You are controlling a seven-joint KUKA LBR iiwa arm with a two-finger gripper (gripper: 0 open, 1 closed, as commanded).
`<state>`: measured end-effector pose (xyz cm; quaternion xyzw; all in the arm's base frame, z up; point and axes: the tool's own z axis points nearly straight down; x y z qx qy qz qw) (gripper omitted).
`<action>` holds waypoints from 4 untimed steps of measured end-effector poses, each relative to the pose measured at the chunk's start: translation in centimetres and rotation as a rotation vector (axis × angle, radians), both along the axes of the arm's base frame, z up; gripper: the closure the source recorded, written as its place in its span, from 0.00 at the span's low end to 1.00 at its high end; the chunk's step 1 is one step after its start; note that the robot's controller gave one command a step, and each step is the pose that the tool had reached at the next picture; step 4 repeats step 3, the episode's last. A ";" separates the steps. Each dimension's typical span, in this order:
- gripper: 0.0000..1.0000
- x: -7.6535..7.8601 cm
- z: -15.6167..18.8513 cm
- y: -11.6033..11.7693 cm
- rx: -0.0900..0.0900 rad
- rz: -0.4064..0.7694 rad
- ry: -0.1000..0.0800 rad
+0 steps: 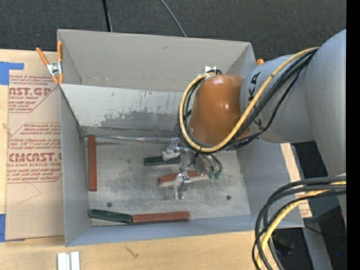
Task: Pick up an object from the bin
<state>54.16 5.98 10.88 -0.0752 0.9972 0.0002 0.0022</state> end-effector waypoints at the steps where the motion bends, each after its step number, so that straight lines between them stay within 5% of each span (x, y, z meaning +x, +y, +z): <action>1: 1.00 0.5 -3.0 -1.4 0.006 0.064 -0.028; 2: 1.00 0.5 -3.0 -1.4 0.007 0.064 -0.028; 3: 1.00 0.5 13.8 -0.6 0.001 -0.027 -0.004; 4: 1.00 0.5 13.8 -0.6 0.001 -0.027 -0.004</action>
Offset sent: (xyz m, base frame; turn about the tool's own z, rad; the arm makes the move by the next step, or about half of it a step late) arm 0.0000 0.0000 0.0000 0.0000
